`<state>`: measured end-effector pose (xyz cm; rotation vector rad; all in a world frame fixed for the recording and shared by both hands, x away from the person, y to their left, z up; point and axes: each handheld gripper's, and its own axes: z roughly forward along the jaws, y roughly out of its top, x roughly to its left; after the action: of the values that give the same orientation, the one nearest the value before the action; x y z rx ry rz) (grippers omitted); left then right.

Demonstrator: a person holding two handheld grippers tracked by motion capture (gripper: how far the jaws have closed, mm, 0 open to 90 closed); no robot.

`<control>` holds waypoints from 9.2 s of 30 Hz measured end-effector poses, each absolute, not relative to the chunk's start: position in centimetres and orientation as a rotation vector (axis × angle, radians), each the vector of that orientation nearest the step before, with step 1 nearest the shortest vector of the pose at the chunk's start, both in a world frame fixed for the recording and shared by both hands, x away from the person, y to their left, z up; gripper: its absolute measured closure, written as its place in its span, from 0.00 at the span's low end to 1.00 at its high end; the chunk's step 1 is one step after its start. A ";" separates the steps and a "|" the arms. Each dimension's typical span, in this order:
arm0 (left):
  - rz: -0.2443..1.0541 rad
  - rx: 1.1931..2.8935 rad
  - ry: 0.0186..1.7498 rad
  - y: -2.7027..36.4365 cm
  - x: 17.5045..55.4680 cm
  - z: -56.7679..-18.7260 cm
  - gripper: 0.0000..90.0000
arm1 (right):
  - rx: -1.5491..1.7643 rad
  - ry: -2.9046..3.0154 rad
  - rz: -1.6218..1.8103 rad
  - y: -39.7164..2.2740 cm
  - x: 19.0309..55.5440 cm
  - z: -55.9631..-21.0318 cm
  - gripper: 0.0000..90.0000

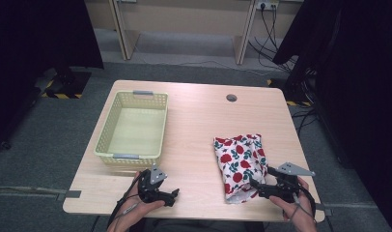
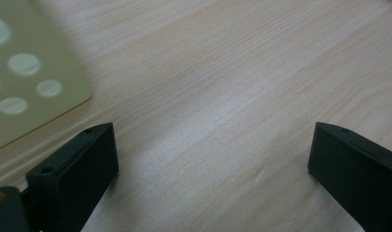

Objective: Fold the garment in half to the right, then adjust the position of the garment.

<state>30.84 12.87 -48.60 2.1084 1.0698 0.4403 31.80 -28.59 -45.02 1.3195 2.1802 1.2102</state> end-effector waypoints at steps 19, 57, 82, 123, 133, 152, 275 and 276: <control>0.460 2.087 1.095 14.4 29.3 -48.8 0.02 | 1.360 2.157 1.160 -31.2 29.5 -46.8 0.12; 0.483 2.044 1.083 15.3 28.4 -49.2 0.00 | 1.377 2.130 1.130 -32.7 27.1 -48.1 0.06; 0.482 2.050 1.095 15.3 28.4 -49.2 0.00 | 1.319 2.134 1.176 -31.2 29.2 -46.8 0.07; 0.487 2.041 1.092 15.3 28.5 -49.2 0.00 | 1.137 2.227 1.182 -25.5 35.3 -44.7 0.08; 0.489 2.037 1.088 15.4 28.5 -49.3 0.00 | 1.171 2.258 1.127 -25.2 37.4 -45.9 0.08; 0.490 2.040 1.089 15.4 28.5 -49.3 0.00 | 1.255 2.273 0.994 -22.7 38.5 -47.8 0.08; 0.488 2.037 1.086 15.4 28.6 -49.3 0.00 | 1.229 2.271 1.164 -26.8 28.8 -47.2 0.07; 0.488 2.038 1.086 15.4 28.6 -49.3 0.00 | 1.227 2.271 1.161 -26.9 28.8 -47.3 0.07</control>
<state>28.61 15.41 -49.29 2.0380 1.0860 0.4880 28.75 -26.86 -47.27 1.2267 2.2710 1.1610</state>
